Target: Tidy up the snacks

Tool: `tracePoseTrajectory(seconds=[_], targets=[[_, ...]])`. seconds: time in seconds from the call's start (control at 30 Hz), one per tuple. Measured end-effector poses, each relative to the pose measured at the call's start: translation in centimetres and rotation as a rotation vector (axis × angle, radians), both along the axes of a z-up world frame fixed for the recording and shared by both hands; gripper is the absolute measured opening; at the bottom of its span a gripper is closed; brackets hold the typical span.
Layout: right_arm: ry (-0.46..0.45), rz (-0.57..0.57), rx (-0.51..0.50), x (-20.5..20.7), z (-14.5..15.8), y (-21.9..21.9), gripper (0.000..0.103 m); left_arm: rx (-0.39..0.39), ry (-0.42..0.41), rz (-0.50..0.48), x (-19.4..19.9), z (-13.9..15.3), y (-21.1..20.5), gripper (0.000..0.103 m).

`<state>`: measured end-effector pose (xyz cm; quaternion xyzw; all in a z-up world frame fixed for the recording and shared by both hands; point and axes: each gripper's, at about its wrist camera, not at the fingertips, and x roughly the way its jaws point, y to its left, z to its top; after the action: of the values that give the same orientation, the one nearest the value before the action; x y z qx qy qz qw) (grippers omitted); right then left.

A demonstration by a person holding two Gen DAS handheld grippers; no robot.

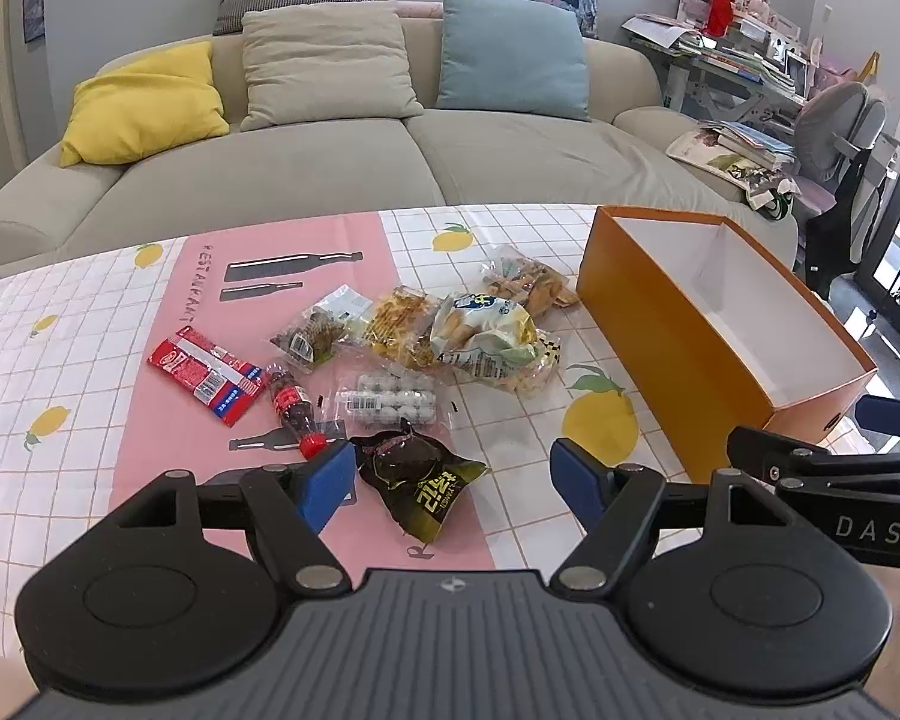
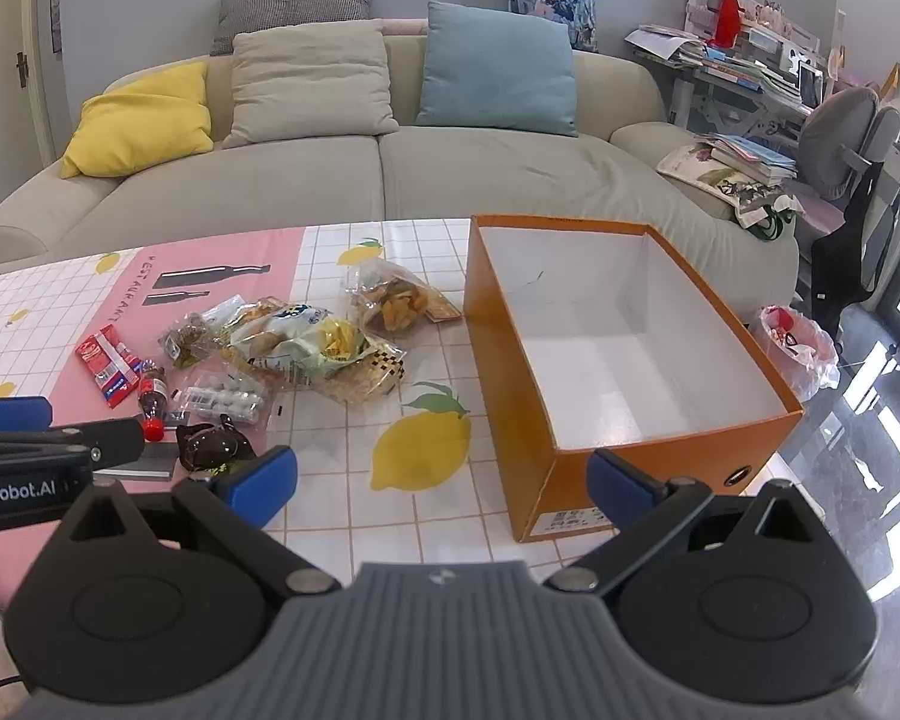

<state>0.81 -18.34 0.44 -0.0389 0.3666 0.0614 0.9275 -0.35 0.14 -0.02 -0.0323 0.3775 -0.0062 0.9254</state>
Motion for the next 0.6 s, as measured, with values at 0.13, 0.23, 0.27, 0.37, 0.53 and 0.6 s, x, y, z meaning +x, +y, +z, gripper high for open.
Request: tracePoseTrajectory(seconds=[0.13,0.23,0.27,0.37,0.53,0.6], targets=[[0.001,-0.001,0.002,0.00,-0.04,0.03,0.100,-0.003,-0.001,-0.002,-0.03,-0.04,-0.07,0.087],[0.008,-0.002,0.003,0.04,-0.06,0.03,0.100,0.000,0.001,-0.005,-0.06,-0.09,-0.15,0.087],[0.012,-0.001,0.005,0.07,-0.06,0.02,0.100,-0.001,0.003,-0.005,-0.05,-0.15,-0.12,0.087],[0.018,-0.003,0.008,0.10,-0.12,-0.06,0.100,-0.003,0.005,-0.003,-0.05,-0.21,-0.14,0.087],[0.017,-0.008,0.011,0.10,-0.13,-0.17,0.100,-0.001,0.006,-0.004,-0.02,-0.25,-0.21,0.087],[0.019,-0.007,0.011,0.13,-0.17,-0.14,0.100,-0.002,0.008,-0.005,0.01,-0.31,-0.25,0.087]])
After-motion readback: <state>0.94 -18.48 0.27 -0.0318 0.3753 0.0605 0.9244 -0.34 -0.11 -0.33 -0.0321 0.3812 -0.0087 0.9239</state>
